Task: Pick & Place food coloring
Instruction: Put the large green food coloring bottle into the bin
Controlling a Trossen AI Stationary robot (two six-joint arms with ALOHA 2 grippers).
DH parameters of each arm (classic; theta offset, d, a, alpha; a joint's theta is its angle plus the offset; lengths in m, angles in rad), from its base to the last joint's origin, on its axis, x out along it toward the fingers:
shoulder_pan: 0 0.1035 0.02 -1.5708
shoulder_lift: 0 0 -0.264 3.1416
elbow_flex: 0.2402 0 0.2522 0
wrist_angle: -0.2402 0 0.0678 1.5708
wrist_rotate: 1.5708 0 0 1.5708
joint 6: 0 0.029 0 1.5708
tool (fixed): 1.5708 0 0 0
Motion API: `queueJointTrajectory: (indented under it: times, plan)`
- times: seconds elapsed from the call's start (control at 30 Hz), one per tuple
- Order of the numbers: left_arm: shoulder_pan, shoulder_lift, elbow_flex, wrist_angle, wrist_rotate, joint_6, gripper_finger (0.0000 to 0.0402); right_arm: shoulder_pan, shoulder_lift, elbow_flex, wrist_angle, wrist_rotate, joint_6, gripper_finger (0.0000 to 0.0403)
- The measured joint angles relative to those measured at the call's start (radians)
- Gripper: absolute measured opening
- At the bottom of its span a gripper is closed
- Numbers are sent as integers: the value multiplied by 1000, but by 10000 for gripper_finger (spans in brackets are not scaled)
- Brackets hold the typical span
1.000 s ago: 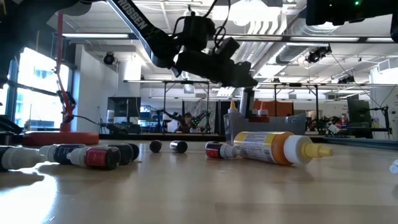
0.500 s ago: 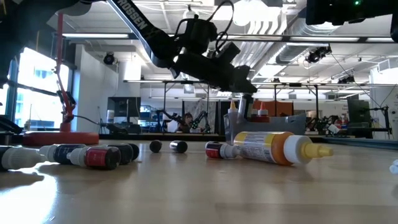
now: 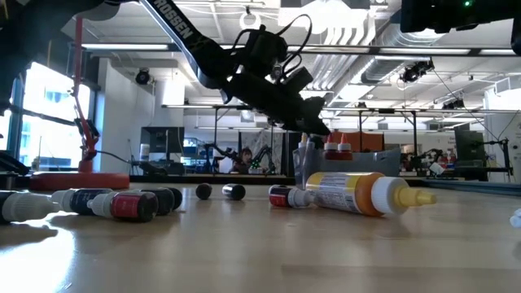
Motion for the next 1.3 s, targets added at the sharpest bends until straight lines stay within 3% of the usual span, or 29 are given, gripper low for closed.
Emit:
queueJointTrajectory:
  times: [0.2,0.67,1.3]
  plan:
    - [0,29,-1,15,-6,-33,122,0,0,0,0,0,2,215]
    - [-5,65,0,266,3,-38,126,0,0,0,0,-2,0,216]
    - [23,65,0,237,-15,6,127,0,0,0,0,-3,9,216]
